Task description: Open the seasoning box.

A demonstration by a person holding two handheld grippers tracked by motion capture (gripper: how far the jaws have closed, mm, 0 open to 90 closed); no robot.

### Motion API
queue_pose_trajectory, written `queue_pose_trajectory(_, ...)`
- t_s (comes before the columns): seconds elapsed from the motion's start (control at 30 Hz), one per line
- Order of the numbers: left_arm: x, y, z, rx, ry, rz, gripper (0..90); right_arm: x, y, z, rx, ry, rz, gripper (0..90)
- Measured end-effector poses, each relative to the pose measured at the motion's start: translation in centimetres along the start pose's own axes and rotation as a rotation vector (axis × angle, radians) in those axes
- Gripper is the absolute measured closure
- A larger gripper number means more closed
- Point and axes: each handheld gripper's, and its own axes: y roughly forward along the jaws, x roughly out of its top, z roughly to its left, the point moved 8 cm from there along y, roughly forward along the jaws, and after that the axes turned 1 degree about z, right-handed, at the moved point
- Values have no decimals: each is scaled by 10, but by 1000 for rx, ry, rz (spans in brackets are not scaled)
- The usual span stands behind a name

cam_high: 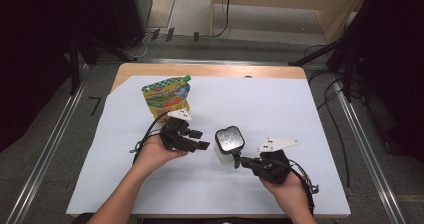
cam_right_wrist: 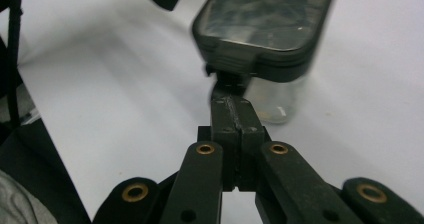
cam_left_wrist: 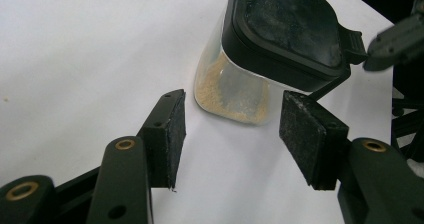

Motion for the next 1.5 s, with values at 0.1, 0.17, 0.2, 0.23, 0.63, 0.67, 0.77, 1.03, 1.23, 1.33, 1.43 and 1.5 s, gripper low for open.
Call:
queue_pose_trajectory(0.1,1,1,0,-1,5,-7,441,1,4,6,10,-20,1,900)
queue_pose_trajectory(0.17,2,2,0,-1,9,-3,439,1,8,10,18,-34,5,900)
queue_pose_trajectory(0.2,1,3,-1,-2,11,-1,438,1,10,12,23,-36,10,900)
queue_pose_trajectory(0.23,1,3,-1,-4,12,0,437,0,12,14,29,-37,14,900)
queue_pose_trajectory(0.63,3,1,-3,-10,25,-7,425,-6,35,11,21,-27,54,900)
queue_pose_trajectory(0.67,3,1,-3,-10,28,-6,425,-6,35,10,32,-26,53,900)
queue_pose_trajectory(0.77,3,1,-4,-11,29,-11,424,-7,35,9,22,-34,58,900)
queue_pose_trajectory(1.03,3,1,-5,-12,36,-5,420,-8,32,4,20,-41,64,900)
queue_pose_trajectory(1.23,2,2,-6,-12,44,-5,419,-9,25,-12,-14,2,57,900)
queue_pose_trajectory(1.33,2,2,-6,-12,44,-3,419,-9,21,-20,-23,24,50,900)
queue_pose_trajectory(1.43,2,2,-7,-13,43,-3,418,-10,19,-26,-26,36,47,900)
queue_pose_trajectory(1.5,2,3,-7,-13,44,-3,417,-10,18,-28,-27,45,47,900)
